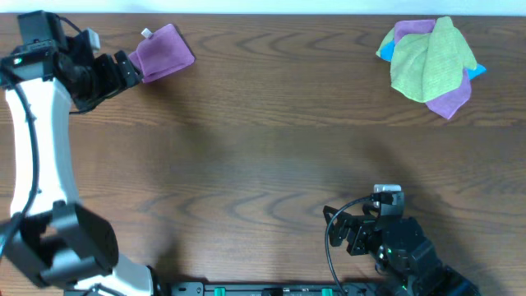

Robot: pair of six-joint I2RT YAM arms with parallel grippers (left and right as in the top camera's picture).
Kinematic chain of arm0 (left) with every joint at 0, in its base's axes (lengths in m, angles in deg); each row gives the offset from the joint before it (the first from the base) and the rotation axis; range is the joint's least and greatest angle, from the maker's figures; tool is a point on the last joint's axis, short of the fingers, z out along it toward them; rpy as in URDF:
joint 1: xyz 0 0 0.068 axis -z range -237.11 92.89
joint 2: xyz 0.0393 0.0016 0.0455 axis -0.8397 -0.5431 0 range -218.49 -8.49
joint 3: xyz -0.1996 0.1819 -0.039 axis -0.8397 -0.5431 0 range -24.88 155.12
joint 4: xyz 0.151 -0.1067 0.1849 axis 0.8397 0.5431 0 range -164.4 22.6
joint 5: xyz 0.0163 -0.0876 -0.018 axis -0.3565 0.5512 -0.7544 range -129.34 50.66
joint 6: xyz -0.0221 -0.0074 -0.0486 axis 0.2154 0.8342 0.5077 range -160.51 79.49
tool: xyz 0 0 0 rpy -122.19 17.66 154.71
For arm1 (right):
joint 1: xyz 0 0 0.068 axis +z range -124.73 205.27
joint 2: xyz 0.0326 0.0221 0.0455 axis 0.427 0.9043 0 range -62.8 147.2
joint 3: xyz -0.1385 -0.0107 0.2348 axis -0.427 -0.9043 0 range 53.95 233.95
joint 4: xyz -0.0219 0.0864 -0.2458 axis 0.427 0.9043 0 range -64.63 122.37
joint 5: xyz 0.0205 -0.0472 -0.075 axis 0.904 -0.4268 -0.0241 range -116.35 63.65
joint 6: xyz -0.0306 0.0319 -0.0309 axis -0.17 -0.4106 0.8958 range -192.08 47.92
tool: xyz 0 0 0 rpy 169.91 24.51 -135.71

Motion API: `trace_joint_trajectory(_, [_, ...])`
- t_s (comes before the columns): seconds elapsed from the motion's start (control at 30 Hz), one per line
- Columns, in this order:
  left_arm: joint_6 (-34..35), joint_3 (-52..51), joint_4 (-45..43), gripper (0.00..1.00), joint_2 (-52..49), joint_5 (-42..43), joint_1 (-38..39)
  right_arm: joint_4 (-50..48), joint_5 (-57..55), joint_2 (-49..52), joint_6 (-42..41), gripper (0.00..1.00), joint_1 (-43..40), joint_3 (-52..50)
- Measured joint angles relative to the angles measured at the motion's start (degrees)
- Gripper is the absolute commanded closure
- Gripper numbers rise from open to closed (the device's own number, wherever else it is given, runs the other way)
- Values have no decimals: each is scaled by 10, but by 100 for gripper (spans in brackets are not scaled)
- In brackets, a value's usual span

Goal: Fold the cloth

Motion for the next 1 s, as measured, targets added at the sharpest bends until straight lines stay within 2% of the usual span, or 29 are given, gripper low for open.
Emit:
trace_joint_trajectory(0.23, [-7,0,40,4,68,-10,0,0,0,0,0,1,0,0])
trace_joint_trajectory(0.33, [-13,1,93,5,81,-21,0,0,0,0,0,1,0,0])
trace_joint_trajectory(0.5, [-75,1,197,5,99,-32,1,0,0,0,0,1,0,0])
trace_joint_trajectory(0.6, [-104,-13,207,5,121,-35,1,0,0,0,0,1,0,0])
trace_joint_trajectory(0.73, [-127,-92,170,5,175,-36,1,0,0,0,0,1,0,0])
trace_joint_trajectory(1.0, [-139,-378,-11,5,306,-29,2,0,-1,0,0,1,0,-1])
